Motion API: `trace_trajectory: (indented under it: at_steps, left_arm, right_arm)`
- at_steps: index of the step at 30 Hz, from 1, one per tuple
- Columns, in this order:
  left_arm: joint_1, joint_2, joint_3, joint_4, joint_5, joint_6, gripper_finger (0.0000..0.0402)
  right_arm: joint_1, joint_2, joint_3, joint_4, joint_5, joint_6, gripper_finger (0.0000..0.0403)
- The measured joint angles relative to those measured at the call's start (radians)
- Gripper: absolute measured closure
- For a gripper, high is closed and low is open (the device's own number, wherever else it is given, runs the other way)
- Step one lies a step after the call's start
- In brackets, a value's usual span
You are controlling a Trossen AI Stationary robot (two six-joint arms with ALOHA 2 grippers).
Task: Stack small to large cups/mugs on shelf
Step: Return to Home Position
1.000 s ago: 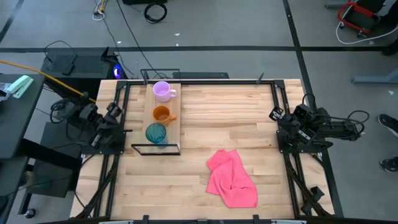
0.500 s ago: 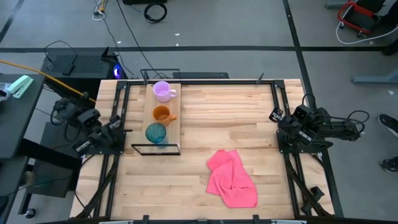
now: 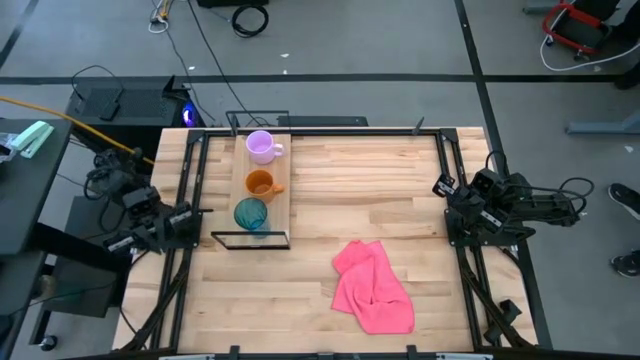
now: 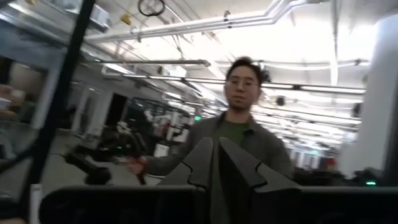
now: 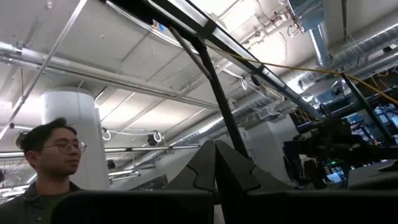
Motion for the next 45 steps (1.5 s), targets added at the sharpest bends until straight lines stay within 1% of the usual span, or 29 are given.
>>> trace_trajectory:
  at_steps: [5, 11, 17, 19, 21, 23, 27, 29, 36, 38, 41, 45]
  left_arm:
    - [-0.086, 0.016, 0.000, 0.018, -0.002, 0.002, 0.0362]
    - [-0.235, 0.020, 0.000, -0.014, 0.020, 0.018, 0.0364]
    - [-0.361, 0.018, 0.000, -0.075, 0.011, 0.229, 0.0372]
    - [-0.385, 0.018, 0.000, -0.088, -0.042, 0.263, 0.0374]
    - [-0.400, 0.018, 0.000, -0.111, -0.113, 0.265, 0.0373]
    - [-0.408, 0.018, 0.000, -0.129, -0.141, 0.293, 0.0371]
    - [-0.409, 0.018, 0.000, -0.159, -0.145, 0.367, 0.0365]
    - [-0.409, 0.006, 0.000, -0.169, -0.145, 0.363, 0.0362]
    - [-0.408, -0.130, 0.000, -0.232, -0.189, 0.374, 0.0364]
    - [-0.408, -0.150, 0.002, -0.264, -0.205, 0.376, 0.0366]
    - [-0.408, -0.153, 0.000, -0.317, -0.221, 0.403, 0.0367]
    - [-0.407, -0.153, 0.000, -0.317, -0.223, 0.428, 0.0362]
  right_arm:
    - [0.000, 0.000, 0.000, 0.000, 0.000, 0.008, 0.0387]
    - [0.000, 0.000, 0.000, 0.000, -0.018, 0.026, 0.0387]
    - [0.000, 0.000, 0.000, -0.001, -0.019, 0.024, 0.0387]
    - [0.000, 0.000, 0.000, -0.001, -0.019, 0.029, 0.0387]
    - [0.000, 0.000, 0.000, -0.006, -0.028, 0.043, 0.0387]
    - [0.000, 0.000, 0.000, -0.017, -0.053, 0.045, 0.0387]
    - [0.000, 0.000, 0.000, -0.029, -0.074, 0.052, 0.0387]
    - [0.000, 0.000, 0.000, -0.029, -0.074, 0.058, 0.0387]
    - [0.000, 0.000, 0.000, -0.028, -0.074, 0.060, 0.0387]
    - [0.000, 0.000, 0.000, -0.028, -0.074, 0.060, 0.0387]
    - [0.000, 0.000, 0.000, -0.037, -0.074, 0.050, 0.0387]
    - [0.000, 0.000, 0.000, -0.060, -0.058, 0.043, 0.0387]
